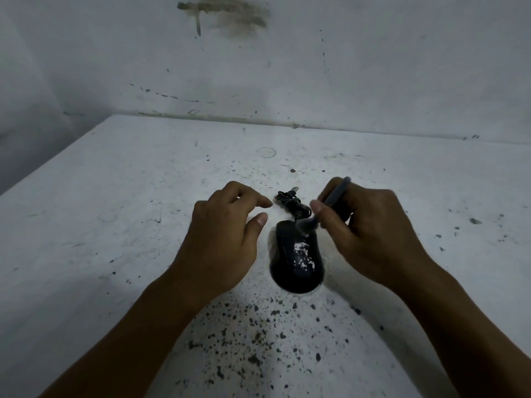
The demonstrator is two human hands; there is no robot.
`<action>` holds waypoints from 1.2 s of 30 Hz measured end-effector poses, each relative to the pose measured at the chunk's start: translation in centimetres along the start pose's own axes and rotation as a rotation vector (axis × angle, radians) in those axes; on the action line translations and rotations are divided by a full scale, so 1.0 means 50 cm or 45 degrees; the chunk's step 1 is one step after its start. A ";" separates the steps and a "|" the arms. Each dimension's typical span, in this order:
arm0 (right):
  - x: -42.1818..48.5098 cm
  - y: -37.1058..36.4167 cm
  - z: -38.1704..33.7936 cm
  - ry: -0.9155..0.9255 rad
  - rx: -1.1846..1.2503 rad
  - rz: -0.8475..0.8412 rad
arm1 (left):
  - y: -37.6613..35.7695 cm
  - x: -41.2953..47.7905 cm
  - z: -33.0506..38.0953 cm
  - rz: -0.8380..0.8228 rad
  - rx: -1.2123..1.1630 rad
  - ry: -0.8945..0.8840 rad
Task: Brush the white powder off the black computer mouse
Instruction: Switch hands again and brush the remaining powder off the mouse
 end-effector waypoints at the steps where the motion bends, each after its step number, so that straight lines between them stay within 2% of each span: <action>1: 0.003 0.007 0.002 -0.003 -0.003 0.059 | 0.001 0.001 0.000 0.002 0.000 0.000; 3: 0.004 0.017 -0.001 0.008 0.096 0.108 | 0.002 0.002 0.001 0.001 0.010 0.008; 5: 0.000 0.012 -0.011 0.015 0.178 0.021 | 0.001 0.003 0.000 -0.005 0.015 0.020; 8: -0.005 0.004 -0.009 -0.035 -0.005 -0.116 | 0.001 0.001 -0.001 -0.012 0.010 0.030; 12: 0.009 0.043 -0.003 -0.083 -0.011 0.006 | 0.002 0.001 0.000 -0.008 0.014 0.037; 14: 0.001 0.044 -0.013 -0.090 0.079 -0.033 | 0.002 0.002 0.000 -0.013 0.012 0.042; 17: -0.020 0.027 -0.012 -0.150 -0.059 -0.138 | 0.003 0.001 0.001 -0.013 0.006 0.041; 19: -0.024 0.035 -0.005 -0.176 -0.101 -0.029 | 0.005 0.000 0.003 -0.006 0.007 0.035; 21: -0.027 0.043 -0.006 -0.158 -0.004 0.067 | 0.005 0.000 0.005 -0.005 0.011 0.031; 23: -0.036 0.038 -0.016 -0.134 0.079 0.024 | 0.004 0.000 0.006 -0.008 0.007 0.032; 26: -0.043 0.029 -0.013 -0.186 -0.075 -0.054 | 0.005 -0.002 0.006 -0.012 -0.004 0.035; 30: -0.035 0.044 -0.022 -0.161 0.020 0.099 | 0.005 0.000 0.009 -0.011 0.011 0.034; 32: -0.037 0.035 -0.037 -0.139 0.107 0.033 | 0.004 0.000 0.010 -0.012 0.019 0.038; 34: -0.038 0.023 -0.034 -0.175 0.025 -0.060 | 0.004 0.000 0.010 -0.013 0.017 0.042; 36: -0.035 0.028 -0.024 -0.234 -0.065 -0.047 | 0.006 -0.002 0.009 -0.013 0.021 0.044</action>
Point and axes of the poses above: each hand's wrist, its own x-axis towards the middle knuckle, its own y-axis out of the back of the hand, z = x × y, the point moved 2 cm from there along x, towards the middle knuckle, and after that the axes turned 7 degrees about -y, right-handed, at the moved point
